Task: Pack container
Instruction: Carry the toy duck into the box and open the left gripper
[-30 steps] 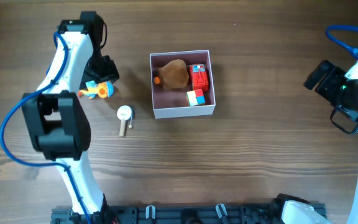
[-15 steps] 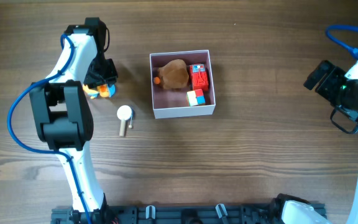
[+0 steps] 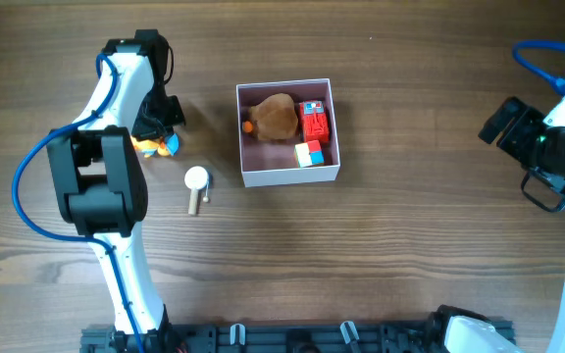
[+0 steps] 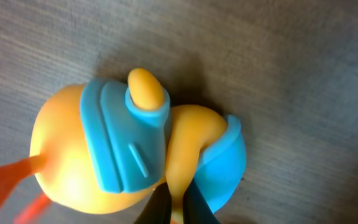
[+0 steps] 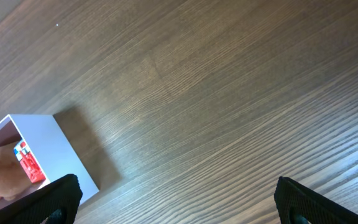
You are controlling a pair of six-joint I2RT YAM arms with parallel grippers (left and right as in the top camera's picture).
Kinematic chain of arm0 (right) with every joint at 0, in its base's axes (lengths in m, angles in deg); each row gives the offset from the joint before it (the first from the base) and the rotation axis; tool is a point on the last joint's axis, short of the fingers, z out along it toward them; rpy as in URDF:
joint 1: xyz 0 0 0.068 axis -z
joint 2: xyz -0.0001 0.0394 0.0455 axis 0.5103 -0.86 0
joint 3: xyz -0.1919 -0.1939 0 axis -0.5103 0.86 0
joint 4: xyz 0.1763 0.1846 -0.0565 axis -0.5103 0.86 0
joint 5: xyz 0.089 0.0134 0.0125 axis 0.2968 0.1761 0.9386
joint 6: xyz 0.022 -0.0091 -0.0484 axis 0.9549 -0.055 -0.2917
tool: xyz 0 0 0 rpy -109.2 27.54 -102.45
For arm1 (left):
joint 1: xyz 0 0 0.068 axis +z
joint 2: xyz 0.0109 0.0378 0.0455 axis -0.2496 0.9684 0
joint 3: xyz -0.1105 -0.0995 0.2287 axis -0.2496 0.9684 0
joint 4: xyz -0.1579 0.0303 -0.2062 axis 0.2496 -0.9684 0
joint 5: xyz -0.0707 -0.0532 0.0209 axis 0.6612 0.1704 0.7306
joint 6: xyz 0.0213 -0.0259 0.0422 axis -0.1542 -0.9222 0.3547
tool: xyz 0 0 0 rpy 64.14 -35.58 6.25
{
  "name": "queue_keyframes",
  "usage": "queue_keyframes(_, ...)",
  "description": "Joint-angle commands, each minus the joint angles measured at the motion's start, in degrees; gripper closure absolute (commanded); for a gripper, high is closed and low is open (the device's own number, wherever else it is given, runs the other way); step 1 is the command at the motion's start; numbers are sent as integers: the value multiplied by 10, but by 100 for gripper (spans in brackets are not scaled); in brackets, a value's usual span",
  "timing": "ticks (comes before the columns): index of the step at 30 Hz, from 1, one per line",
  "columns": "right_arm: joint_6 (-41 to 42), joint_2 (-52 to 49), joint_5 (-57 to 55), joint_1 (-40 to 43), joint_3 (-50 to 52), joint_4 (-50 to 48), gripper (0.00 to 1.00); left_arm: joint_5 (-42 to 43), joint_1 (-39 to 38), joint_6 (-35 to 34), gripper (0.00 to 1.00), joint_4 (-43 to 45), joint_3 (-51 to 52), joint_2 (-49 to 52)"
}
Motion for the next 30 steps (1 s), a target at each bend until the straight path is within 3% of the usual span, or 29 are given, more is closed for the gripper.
queue_keyframes(1,1,-2,7,2,3,1,0,1,-1,1,96,-21,0,-14)
queue_keyframes(10,2,-2,7,2,3,1,0,1,-45,1,96,-39,0,-179)
queue_keyframes(17,2,-2,8,2,3,2,0,-1,-170,-38,96,-34,0,-283)
queue_keyframes(24,2,-2,14,2,3,7,0,-15,-296,-135,96,4,0,-275)
queue_keyframes(30,2,-2,14,2,3,9,0,-29,-353,-217,96,37,0,-235)
